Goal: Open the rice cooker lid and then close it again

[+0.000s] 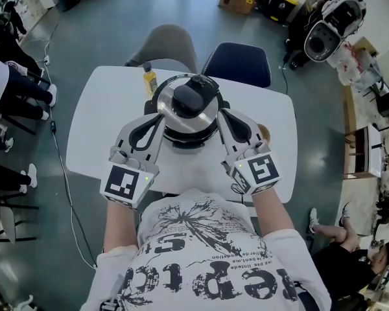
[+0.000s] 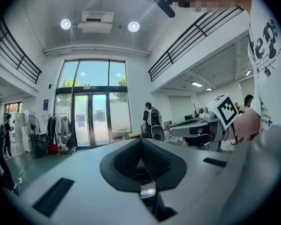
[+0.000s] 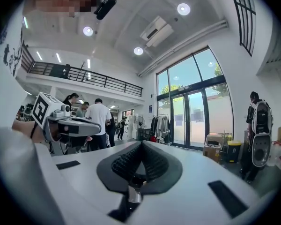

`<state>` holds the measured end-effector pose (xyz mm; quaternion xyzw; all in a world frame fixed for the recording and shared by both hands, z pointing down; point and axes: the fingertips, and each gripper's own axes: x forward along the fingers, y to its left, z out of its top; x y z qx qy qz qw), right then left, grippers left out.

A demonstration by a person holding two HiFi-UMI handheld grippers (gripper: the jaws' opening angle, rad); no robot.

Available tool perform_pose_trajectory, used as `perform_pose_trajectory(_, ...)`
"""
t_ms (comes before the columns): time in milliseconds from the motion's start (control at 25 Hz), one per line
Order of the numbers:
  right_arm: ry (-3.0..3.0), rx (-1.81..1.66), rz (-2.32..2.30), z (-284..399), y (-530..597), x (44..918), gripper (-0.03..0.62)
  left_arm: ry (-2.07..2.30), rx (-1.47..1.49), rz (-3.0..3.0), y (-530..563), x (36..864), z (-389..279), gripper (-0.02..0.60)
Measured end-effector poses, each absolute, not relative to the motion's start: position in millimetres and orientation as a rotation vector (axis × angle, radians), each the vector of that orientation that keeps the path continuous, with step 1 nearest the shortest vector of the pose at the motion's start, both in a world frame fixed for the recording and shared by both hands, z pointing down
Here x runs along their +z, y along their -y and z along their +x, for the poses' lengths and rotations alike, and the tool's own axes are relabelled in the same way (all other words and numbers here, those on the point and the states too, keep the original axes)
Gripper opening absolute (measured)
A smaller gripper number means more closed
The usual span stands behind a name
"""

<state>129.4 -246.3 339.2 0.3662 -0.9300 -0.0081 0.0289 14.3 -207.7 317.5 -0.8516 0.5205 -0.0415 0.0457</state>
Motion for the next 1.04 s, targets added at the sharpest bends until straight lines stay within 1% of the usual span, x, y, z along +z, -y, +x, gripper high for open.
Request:
perform_pose_trajectory(520, 2.881, 0.028, 1.153, 133, 252, 341, 0.012, -1.586, -0.177, -2.605, 213, 326, 15, 0.014)
perform_pose_trajectory(720, 2.854, 0.008, 1.161, 133, 251, 343, 0.012, -1.598, -0.129, -2.604, 213, 322, 14, 0.014)
perform_pose_trajectory(880, 2.838, 0.017, 1.169, 134, 252, 344, 0.012, -1.574, -0.234, -2.627, 211, 329, 16, 0.014)
perform_pose_trajectory(1040, 2.824, 0.007, 1.178, 135, 253, 343, 0.012, -1.556, -0.256, -2.64, 211, 329, 20, 0.014)
